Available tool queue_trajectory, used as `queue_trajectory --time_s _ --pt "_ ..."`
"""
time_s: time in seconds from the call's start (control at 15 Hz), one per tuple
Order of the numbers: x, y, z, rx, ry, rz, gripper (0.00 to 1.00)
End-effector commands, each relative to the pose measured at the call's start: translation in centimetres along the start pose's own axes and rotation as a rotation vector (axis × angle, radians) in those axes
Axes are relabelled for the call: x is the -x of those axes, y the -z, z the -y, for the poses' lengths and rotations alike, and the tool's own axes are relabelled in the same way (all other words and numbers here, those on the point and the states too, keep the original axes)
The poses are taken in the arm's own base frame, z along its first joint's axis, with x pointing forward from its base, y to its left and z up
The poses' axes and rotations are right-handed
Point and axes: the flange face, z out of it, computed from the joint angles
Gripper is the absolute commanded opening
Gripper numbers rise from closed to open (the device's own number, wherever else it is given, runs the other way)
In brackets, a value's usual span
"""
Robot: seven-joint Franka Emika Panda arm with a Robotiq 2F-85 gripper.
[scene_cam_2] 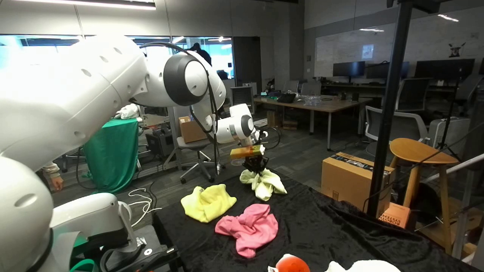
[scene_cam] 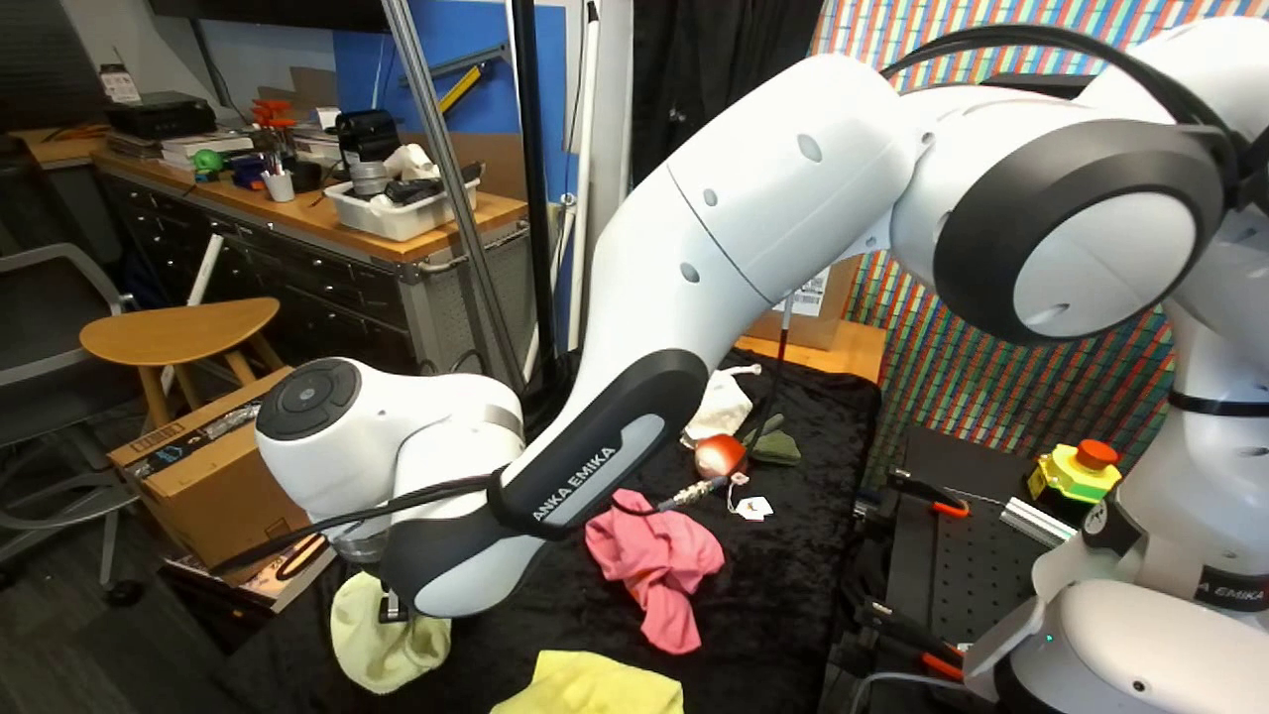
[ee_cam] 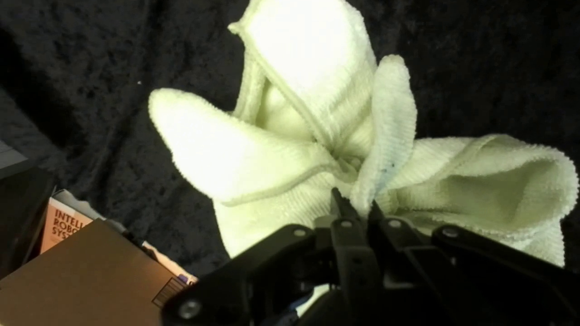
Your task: Pick up the clothes and fruit plush toy and put them in one place
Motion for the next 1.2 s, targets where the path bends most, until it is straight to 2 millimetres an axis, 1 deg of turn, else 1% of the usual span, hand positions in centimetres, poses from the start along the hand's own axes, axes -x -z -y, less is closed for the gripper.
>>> queue_trajectory --time_s 0.0,0.07,0.2,0.33,0.47,0.6,0.73,0.93,1.13 --pt "0.1 4.2 -2.8 0.056 -0.037 -0.039 0.03" --pt "0.1 4.9 -3.8 0.066 -0.059 -0.053 0.03" --pt "0.9 6.8 -6.7 0.088 -0.149 -0.076 0.03" --pt "2.1 7.8 -9.7 0.108 -0.255 -0.085 0.03" --pt "3.8 8.3 -12.3 0.128 -0.364 -0.079 0.03" --pt "6.3 8.4 -14.7 0.134 -0.472 -0.063 0.03" --pt "8.9 8.2 -16.6 0.139 -0.568 -0.041 0.03" --pt "13.0 7.9 -18.9 0.145 -0.695 0.0 0.03" --pt "17.8 7.8 -20.3 0.146 -0.873 0.038 0.03"
